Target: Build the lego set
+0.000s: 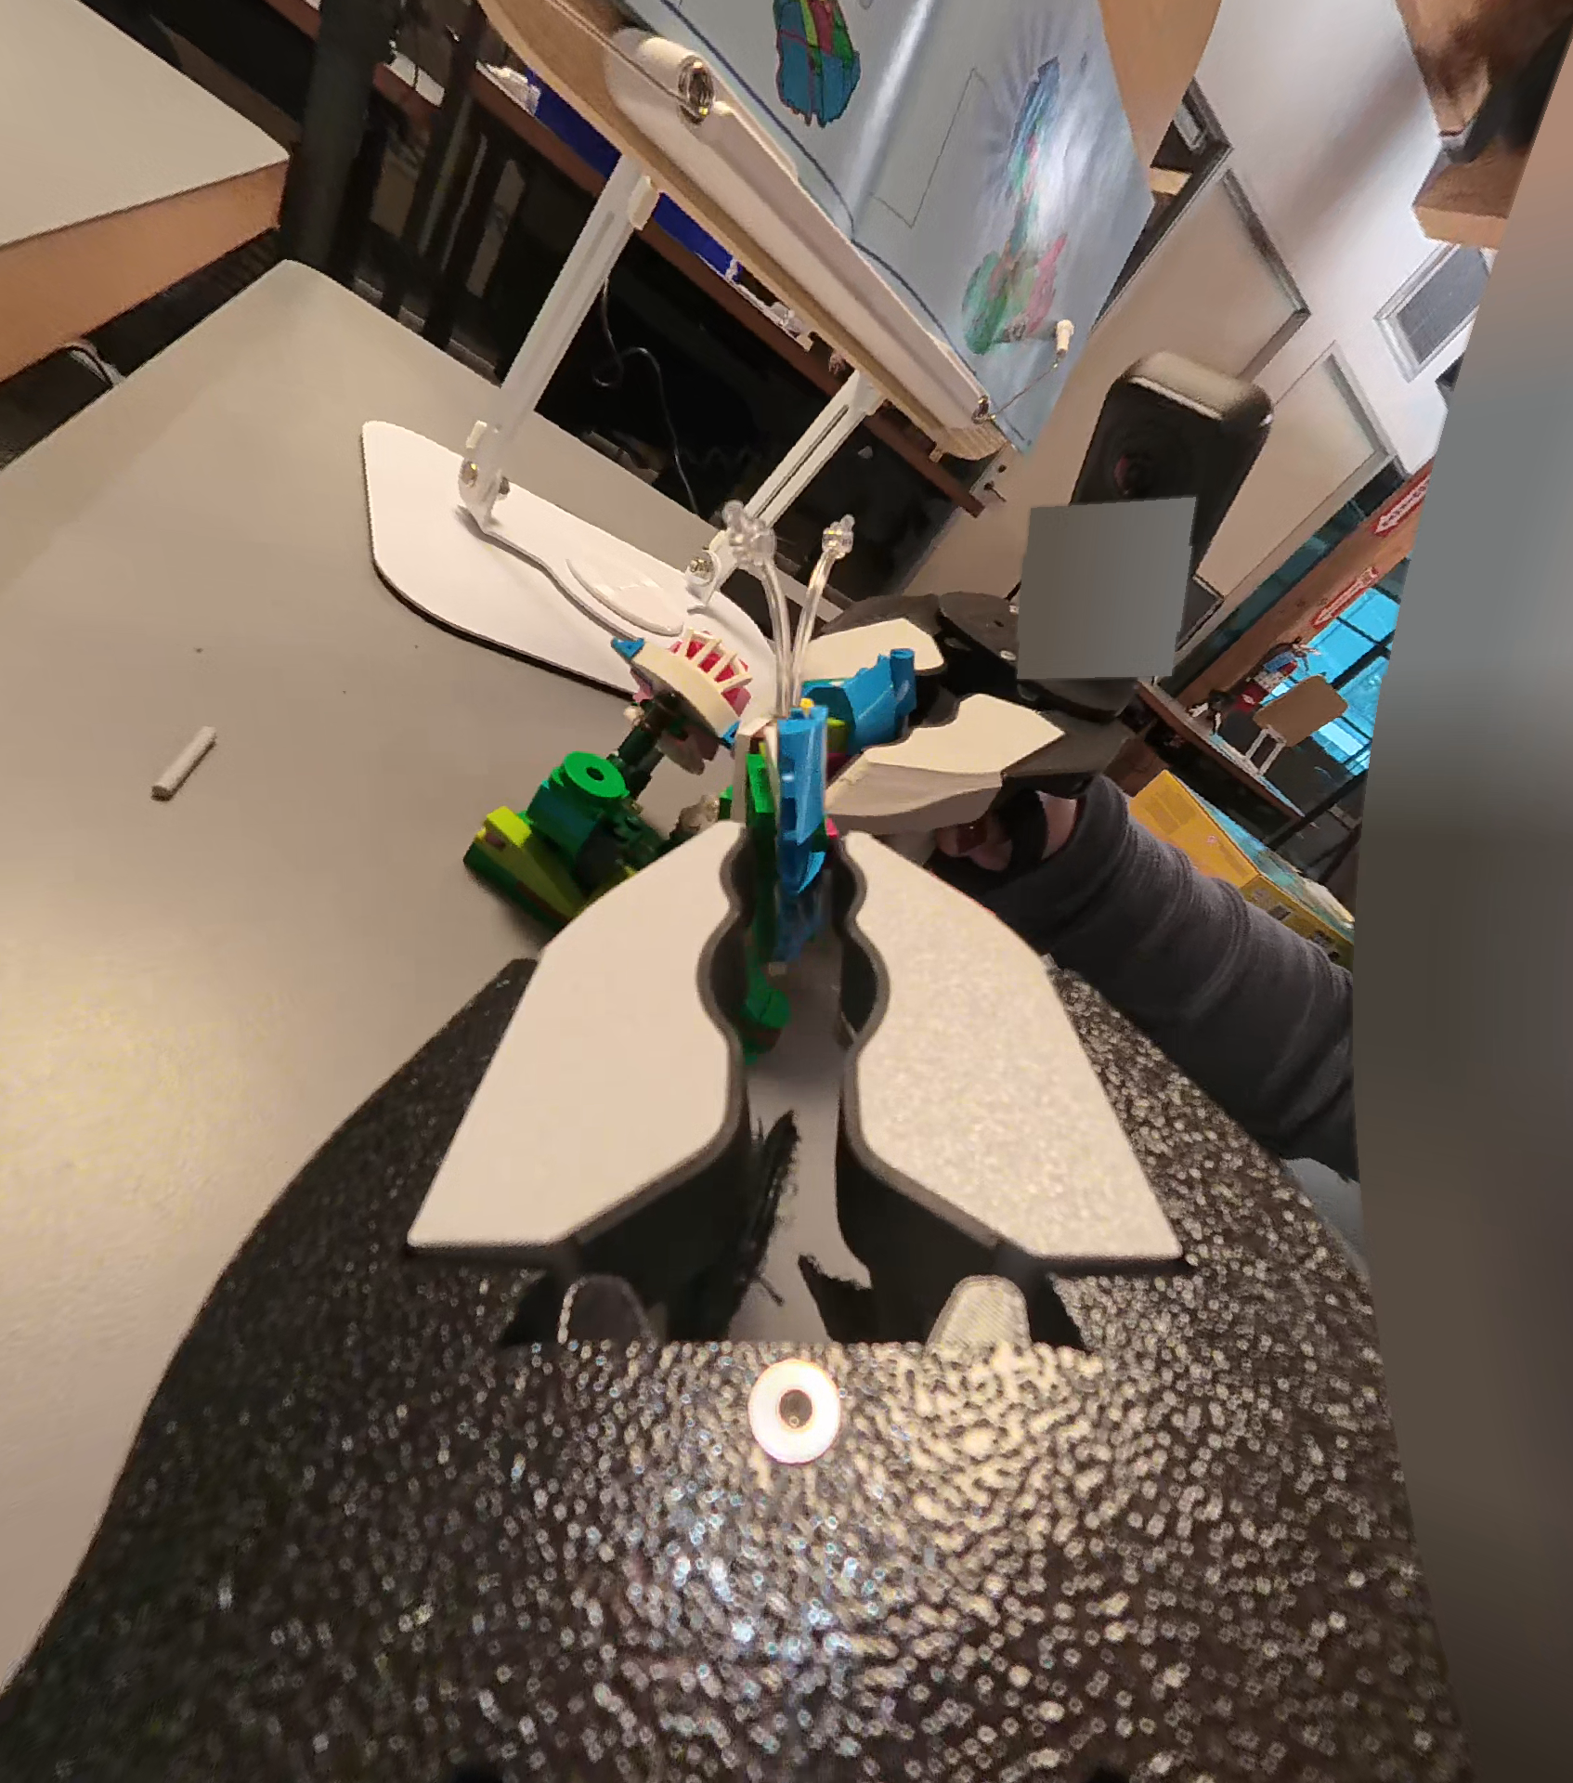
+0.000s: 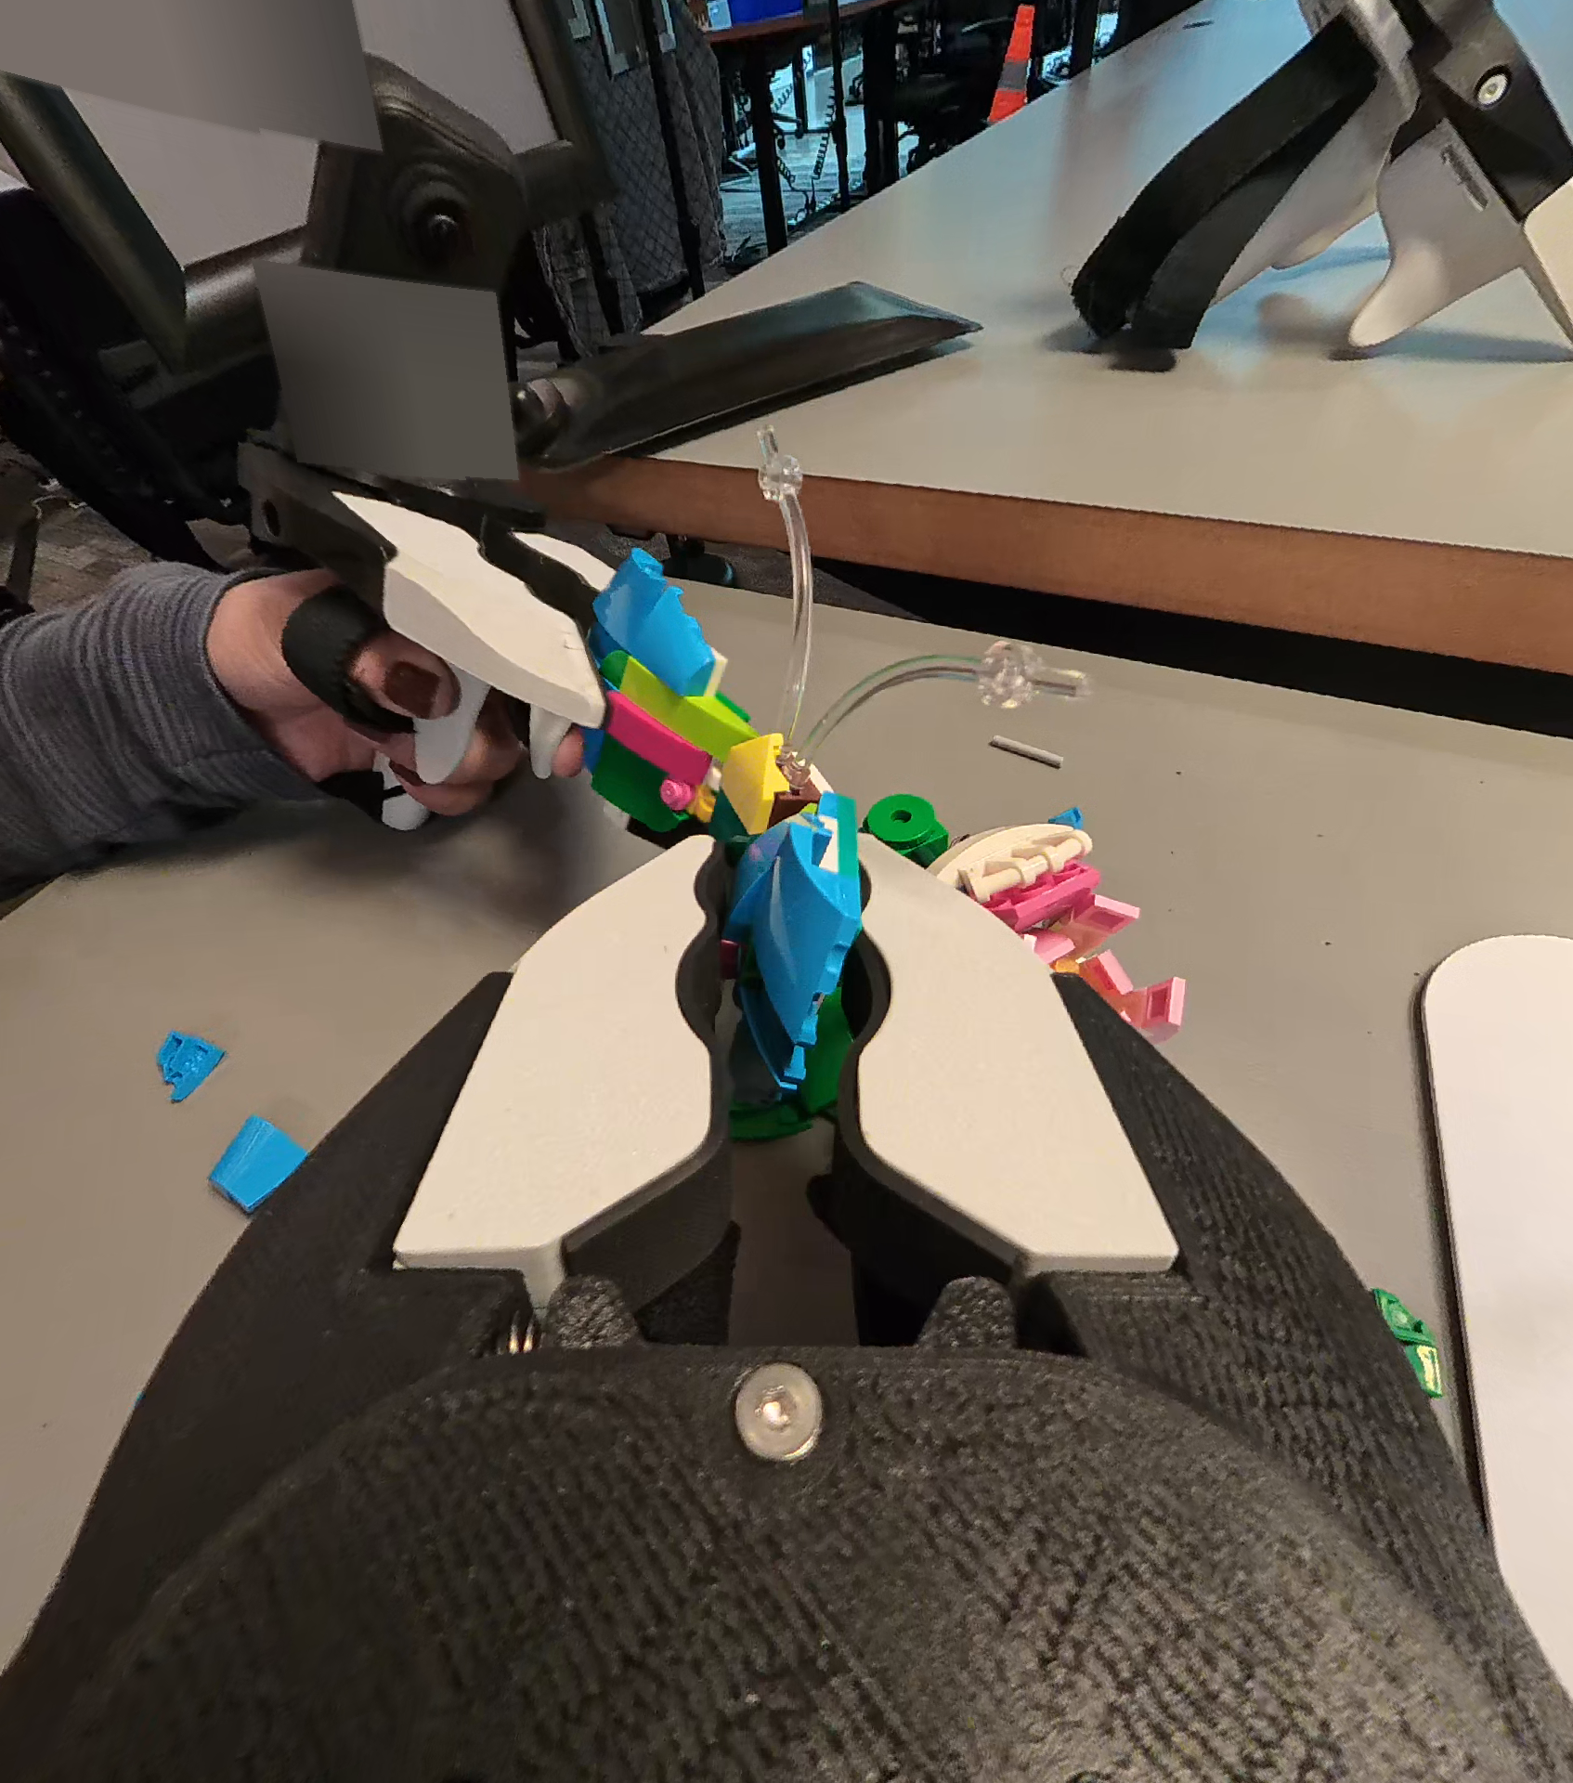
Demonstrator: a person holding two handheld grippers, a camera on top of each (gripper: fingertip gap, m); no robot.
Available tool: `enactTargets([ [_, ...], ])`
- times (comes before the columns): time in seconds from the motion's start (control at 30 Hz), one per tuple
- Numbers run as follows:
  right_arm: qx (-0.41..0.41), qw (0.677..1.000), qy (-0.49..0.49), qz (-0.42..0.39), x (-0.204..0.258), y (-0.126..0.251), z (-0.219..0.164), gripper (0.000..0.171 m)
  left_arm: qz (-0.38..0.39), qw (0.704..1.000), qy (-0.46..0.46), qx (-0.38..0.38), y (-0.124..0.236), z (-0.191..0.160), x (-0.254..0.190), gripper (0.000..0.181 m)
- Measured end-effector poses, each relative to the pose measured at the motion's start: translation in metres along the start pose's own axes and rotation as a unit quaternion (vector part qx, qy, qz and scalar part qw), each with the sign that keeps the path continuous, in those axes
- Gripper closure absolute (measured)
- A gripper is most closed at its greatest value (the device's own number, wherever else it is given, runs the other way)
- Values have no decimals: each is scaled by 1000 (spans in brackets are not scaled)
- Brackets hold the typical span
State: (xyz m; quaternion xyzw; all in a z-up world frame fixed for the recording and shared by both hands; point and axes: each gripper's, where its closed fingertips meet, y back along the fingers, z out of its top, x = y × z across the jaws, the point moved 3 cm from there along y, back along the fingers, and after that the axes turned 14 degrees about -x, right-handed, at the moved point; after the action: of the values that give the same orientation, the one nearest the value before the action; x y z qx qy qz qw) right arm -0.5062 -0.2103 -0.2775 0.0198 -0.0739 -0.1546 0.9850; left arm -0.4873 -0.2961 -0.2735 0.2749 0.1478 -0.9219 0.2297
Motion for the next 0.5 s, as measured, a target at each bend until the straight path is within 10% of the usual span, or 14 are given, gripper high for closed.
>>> enactTargets([
  [0.5,-7,1000,-16,12,-1,0,-1,152,5,1000,-4,-10,-3,1,2,167],
])
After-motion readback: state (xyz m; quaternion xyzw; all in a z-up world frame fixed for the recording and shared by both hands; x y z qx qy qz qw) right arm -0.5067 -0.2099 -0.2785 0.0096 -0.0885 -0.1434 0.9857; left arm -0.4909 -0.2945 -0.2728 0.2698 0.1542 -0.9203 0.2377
